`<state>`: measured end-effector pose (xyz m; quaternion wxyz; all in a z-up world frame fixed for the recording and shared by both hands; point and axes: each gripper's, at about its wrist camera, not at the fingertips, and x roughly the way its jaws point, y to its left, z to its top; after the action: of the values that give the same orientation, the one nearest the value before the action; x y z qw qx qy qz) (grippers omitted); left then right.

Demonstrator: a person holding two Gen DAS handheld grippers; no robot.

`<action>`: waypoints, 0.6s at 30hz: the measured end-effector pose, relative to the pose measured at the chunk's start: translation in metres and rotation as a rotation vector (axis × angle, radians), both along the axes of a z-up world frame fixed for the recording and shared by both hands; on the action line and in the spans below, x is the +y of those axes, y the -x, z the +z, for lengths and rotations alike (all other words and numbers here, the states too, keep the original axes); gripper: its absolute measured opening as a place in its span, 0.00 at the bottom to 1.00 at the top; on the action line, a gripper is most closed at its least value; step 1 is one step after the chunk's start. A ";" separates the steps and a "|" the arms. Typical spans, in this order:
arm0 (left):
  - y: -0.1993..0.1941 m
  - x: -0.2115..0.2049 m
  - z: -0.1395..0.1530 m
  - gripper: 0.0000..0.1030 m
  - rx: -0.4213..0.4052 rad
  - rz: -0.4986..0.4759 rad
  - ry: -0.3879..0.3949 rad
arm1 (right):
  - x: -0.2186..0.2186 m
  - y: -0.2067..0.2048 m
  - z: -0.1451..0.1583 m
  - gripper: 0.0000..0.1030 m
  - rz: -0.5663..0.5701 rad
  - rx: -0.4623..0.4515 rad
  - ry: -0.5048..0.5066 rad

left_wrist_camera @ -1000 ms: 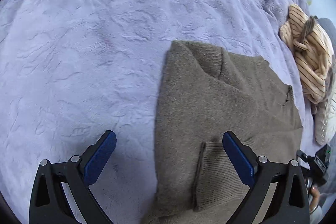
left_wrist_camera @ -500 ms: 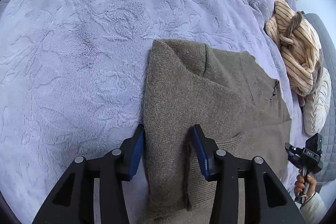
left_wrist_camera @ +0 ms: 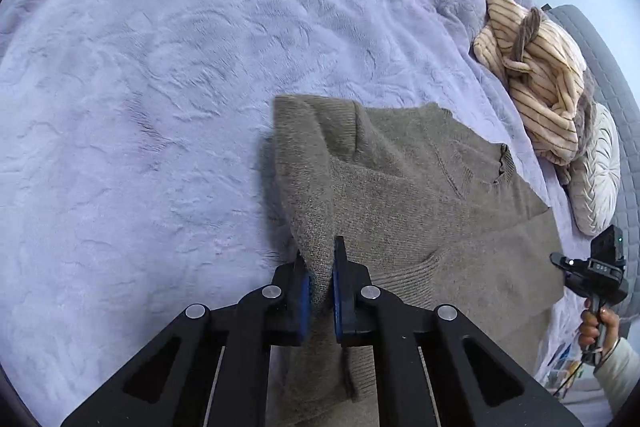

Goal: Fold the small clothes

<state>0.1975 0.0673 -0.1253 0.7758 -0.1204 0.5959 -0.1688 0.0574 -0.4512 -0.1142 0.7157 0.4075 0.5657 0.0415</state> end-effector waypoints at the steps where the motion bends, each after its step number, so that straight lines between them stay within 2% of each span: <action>1: 0.001 0.003 0.000 0.09 -0.008 0.002 -0.011 | 0.001 0.000 0.006 0.15 0.011 -0.014 0.002; 4: -0.001 0.012 -0.014 0.09 0.012 0.032 -0.010 | 0.002 -0.003 0.004 0.15 0.038 -0.003 0.044; 7: -0.003 0.013 -0.027 0.10 0.025 0.056 0.001 | 0.003 -0.005 -0.025 0.15 0.040 0.064 0.088; 11: -0.003 0.016 -0.029 0.15 0.040 0.079 0.013 | 0.004 -0.004 -0.037 0.15 -0.005 0.073 0.083; 12: -0.003 0.018 -0.028 0.20 0.049 0.085 0.016 | 0.004 -0.004 -0.036 0.15 -0.005 0.075 0.088; 14: -0.002 0.020 -0.022 0.24 0.053 0.098 -0.015 | 0.004 -0.003 -0.030 0.22 0.002 0.082 0.098; 16: 0.003 0.021 -0.012 0.44 0.032 0.113 -0.079 | 0.001 -0.002 -0.022 0.30 -0.005 0.099 0.118; 18: 0.009 0.023 0.000 0.49 -0.001 0.135 -0.131 | 0.002 0.000 -0.013 0.34 -0.012 0.108 0.151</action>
<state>0.1889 0.0901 -0.1255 0.7919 -0.1093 0.5959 -0.0767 0.0577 -0.4496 -0.1268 0.7131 0.3572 0.6026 -0.0275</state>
